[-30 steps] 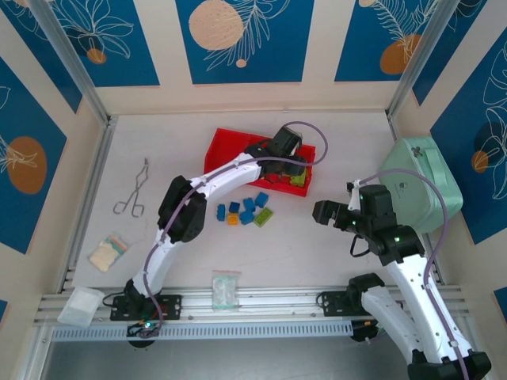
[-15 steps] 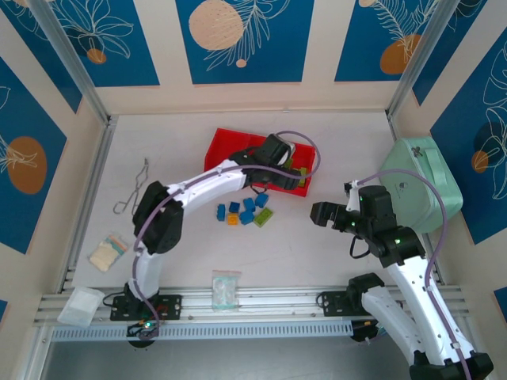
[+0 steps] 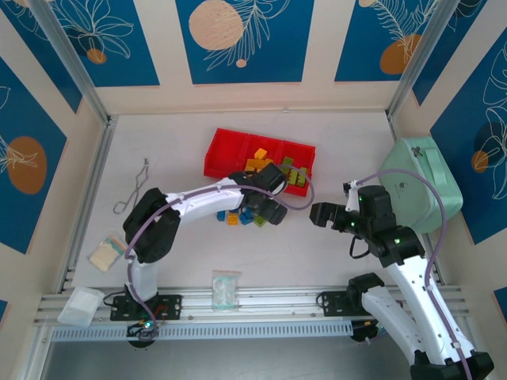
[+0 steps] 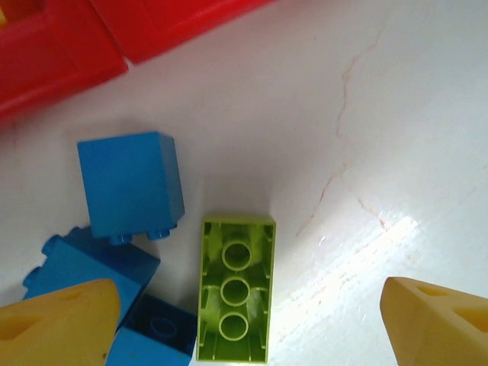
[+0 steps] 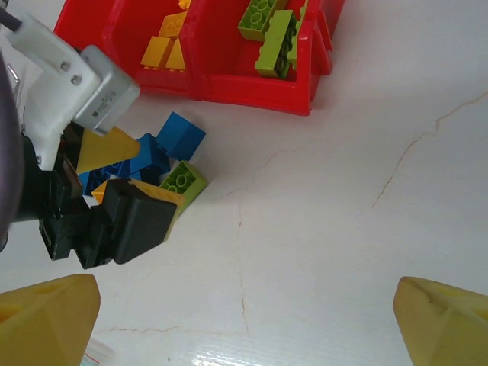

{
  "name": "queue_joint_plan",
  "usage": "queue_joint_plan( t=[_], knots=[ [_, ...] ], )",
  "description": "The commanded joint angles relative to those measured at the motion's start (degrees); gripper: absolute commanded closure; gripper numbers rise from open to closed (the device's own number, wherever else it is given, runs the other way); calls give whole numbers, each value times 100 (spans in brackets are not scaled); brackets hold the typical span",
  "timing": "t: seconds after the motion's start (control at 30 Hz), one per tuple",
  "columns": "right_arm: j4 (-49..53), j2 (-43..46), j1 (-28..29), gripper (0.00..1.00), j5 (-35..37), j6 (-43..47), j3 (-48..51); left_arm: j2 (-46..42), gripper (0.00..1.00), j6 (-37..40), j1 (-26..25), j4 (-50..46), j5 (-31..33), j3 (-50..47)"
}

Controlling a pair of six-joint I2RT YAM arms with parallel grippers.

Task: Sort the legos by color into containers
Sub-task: Place the lego in the container, then pick up the lego from the center of the table.

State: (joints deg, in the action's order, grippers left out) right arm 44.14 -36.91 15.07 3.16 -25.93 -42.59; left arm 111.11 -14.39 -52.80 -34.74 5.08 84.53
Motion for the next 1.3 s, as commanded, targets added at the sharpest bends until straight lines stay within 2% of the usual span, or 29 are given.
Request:
queue_joint_plan(
  t=[0.0, 0.27, 0.5, 0.77, 0.9, 1.0, 1.27],
  knots=[
    [15, 76, 79, 1, -96, 35, 38, 130, 14, 169, -31, -103, 155, -95],
    [15, 103, 233, 1, 31, 26, 53, 698, 25, 191, -25, -419, 220, 368],
    [24, 104, 295, 1, 97, 18, 55, 844, 28, 150, 4, -450, 381, 362],
    [-17, 104, 304, 1, 128, 12, 84, 901, 41, 95, 6, -488, 336, 303],
    [-18, 105, 306, 1, 132, 18, 82, 932, 42, 40, 7, -501, 336, 192],
    [-26, 105, 311, 1, 141, -2, 91, 960, 48, -42, 14, -490, 286, 121],
    [-46, 105, 307, 1, 163, -8, 110, 1132, 53, -164, 6, -463, 112, 151]
  ],
)
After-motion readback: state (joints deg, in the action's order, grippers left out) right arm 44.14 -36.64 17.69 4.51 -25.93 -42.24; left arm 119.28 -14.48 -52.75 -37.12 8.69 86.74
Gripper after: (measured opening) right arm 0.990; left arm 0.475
